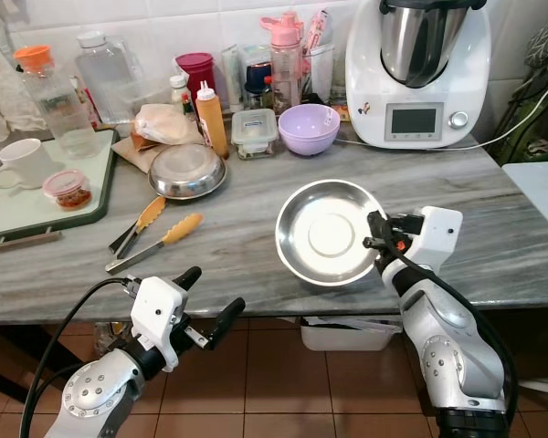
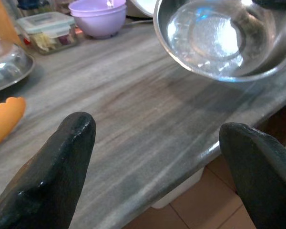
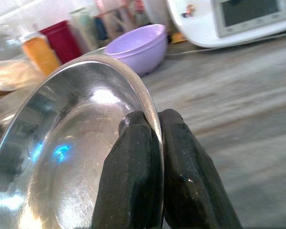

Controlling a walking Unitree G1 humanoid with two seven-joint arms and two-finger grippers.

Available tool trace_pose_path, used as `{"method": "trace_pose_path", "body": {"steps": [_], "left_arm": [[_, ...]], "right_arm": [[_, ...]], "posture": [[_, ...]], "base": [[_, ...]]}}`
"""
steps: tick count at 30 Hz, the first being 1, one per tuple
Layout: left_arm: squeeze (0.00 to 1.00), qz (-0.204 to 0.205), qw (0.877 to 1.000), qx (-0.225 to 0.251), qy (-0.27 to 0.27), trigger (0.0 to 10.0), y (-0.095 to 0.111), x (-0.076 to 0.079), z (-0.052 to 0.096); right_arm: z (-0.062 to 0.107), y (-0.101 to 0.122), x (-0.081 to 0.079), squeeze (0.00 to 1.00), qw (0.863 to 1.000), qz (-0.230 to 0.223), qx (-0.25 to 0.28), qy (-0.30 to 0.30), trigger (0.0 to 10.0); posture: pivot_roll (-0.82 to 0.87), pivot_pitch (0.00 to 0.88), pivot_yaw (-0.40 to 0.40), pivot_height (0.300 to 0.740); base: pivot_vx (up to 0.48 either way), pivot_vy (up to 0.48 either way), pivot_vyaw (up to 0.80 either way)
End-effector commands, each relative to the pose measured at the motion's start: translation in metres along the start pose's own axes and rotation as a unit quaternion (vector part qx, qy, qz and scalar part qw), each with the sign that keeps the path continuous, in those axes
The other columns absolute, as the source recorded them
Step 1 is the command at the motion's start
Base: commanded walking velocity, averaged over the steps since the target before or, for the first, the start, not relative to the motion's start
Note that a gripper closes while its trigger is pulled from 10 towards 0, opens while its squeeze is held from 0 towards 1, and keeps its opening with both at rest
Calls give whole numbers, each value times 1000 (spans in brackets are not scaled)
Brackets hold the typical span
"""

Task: Setting the table

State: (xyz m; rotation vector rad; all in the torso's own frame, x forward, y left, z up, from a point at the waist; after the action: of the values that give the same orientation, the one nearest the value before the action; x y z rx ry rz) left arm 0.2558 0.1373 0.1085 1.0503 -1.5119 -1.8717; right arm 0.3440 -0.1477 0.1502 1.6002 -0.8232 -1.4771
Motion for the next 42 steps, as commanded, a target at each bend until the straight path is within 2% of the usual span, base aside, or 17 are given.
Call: {"method": "trace_pose_path", "body": {"steps": [1, 5, 15, 17, 18, 24, 35, 36, 38, 40, 41, 42], "left_arm": [[0, -6, 1000, 1, -8, 10000, 4, -1, -1], [0, -13, 1000, -1, -25, 10000, 4, 1, -2], [0, -13, 999, 1, -47, 10000, 5, 9, -4], [0, -13, 999, 1, -47, 10000, 5, 10, -4], [0, 2, 999, 9, -48, 10000, 8, 11, -4], [0, -1, 998, 28, -50, 10000, 20, 12, -11], [0, 12, 998, 26, -52, 10000, 21, 15, -12], [0, 11, 998, 25, -52, 10000, 21, 15, -11], [0, 11, 998, 25, -51, 10000, 21, 16, -11], [0, 11, 998, 24, -50, 10000, 20, 16, -10], [0, 12, 998, 24, -50, 10000, 20, 16, -10], [0, 13, 998, 24, -49, 10000, 20, 16, -10]], "right_arm": [[-3, 2, -2, 0, 1000, -5, 0, -1, 10000], [-10, 0, 10, 0, 999, -21, -7, -41, 10000], [-26, -10, 21, 0, 995, -48, -30, -78, 10000], [-27, -11, 22, 0, 995, -49, -31, -80, 10000], [-30, -14, 22, 0, 994, -61, -38, -87, 10000], [-35, -22, 21, 0, 991, -84, -51, -90, 10000], [-43, -26, 19, 0, 986, -122, -64, -90, 10000], [-43, -26, 19, 133, 986, -123, -65, -90, 10000], [-43, -27, 20, 137, 985, -129, -69, -92, 10000], [-42, -30, 21, 918, 983, -138, -75, -92, 10000], [-42, -31, 21, 1000, 983, -137, -78, -92, 10000], [-42, -32, 21, 1000, 983, -136, -80, -92, 10000]], "posture": [[-175, 64, 100, 740], [-176, 70, 109, 740], [-171, 70, 112, 740], [-171, 70, 112, 740], [-168, 70, 111, 740], [-165, 69, 109, 740], [-166, 69, 110, 740], [-166, 69, 110, 740], [-164, 69, 107, 740], [-164, 69, 107, 740], [-164, 69, 107, 740], [-164, 69, 107, 740]], "base": [[0, 0, 0], [0, 0, 0], [0, 0, 0], [0, 0, 0], [0, 0, 0], [0, 0, 0], [0, 0, 0], [0, 0, 0], [0, 0, 0], [0, 0, 0], [0, 0, 0], [0, 0, 0]]}}
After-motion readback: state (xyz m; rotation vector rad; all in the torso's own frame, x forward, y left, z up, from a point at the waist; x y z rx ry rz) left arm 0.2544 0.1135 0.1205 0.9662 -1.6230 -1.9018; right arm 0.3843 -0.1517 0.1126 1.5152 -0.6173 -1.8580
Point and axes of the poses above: a point about 5 cm out from each wrist's last joint towards the gripper, its own z axis pointing back from the gripper into the wrist, its own y axis along the axis of the wrist's last joint, x = y × z, the point moved 4 cm from there along -z, pointing out of the wrist towards the gripper, and after that the axes turned 12 degrees about -z, right-handed, at the moved point
